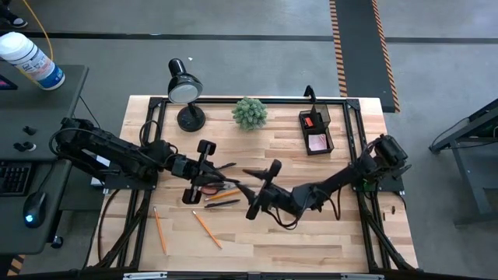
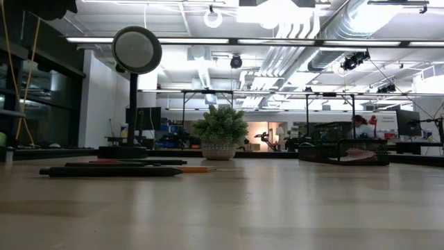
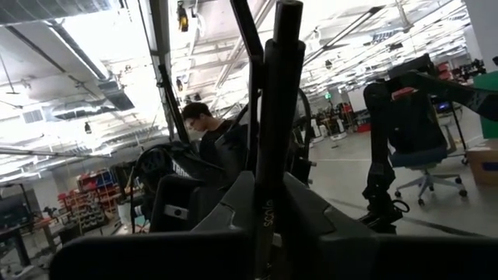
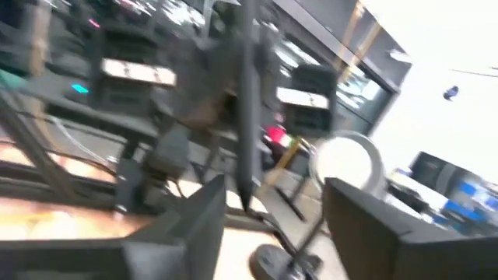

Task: Pick and place office supplies into organizer
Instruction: Put the bottom ballpen into the desk organizer

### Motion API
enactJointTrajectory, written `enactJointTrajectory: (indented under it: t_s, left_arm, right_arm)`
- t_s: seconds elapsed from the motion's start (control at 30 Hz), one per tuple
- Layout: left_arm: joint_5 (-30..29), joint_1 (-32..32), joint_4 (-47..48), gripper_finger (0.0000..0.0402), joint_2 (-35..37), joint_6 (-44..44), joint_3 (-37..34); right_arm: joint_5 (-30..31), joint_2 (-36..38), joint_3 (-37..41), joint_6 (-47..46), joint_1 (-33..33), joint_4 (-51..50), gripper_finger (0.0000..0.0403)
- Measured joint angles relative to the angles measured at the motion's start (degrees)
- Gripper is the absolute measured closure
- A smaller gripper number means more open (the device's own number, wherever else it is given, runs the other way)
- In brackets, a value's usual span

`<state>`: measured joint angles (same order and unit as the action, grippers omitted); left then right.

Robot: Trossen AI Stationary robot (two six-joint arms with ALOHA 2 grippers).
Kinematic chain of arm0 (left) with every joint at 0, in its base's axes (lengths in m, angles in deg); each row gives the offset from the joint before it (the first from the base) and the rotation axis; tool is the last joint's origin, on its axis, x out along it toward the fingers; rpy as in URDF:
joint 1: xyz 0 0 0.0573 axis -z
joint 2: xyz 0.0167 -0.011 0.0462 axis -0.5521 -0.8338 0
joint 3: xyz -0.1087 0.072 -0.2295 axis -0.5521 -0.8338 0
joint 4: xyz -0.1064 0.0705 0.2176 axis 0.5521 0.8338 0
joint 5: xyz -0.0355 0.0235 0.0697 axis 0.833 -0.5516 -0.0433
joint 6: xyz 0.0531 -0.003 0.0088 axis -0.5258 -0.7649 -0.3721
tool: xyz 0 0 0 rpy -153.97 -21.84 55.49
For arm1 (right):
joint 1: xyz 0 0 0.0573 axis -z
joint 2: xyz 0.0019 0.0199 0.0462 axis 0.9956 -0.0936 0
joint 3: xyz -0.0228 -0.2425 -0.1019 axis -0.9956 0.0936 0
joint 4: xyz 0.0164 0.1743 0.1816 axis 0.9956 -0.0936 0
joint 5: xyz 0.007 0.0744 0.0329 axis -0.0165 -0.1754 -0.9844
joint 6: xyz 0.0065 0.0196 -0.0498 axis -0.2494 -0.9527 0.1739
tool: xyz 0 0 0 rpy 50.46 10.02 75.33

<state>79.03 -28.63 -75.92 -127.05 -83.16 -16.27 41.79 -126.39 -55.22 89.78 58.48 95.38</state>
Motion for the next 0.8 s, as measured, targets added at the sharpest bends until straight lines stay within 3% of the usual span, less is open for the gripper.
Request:
enactJointTrajectory:
  t_s: [0.17, 0.57, 0.8]
  left_arm:
    - [0.00, 0.00, 0.10, 0.0366, 0.00, -0.17, 0.00]
    - [-2.30, -0.07, 0.42, 0.0383, 0.00, -4.70, 0.00]
    - [-5.60, -0.71, 1.36, 0.0375, 0.00, -7.07, 0.00]
  right_arm:
    - [13.39, 0.00, 0.00, 7.42, -2.65, 1.01, 0.0139]
    - [36.56, 0.00, 0.00, 11.24, -8.60, -2.12, 0.0133]
    - [39.03, 0.04, 0.02, -4.39, -9.27, -17.78, 0.0133]
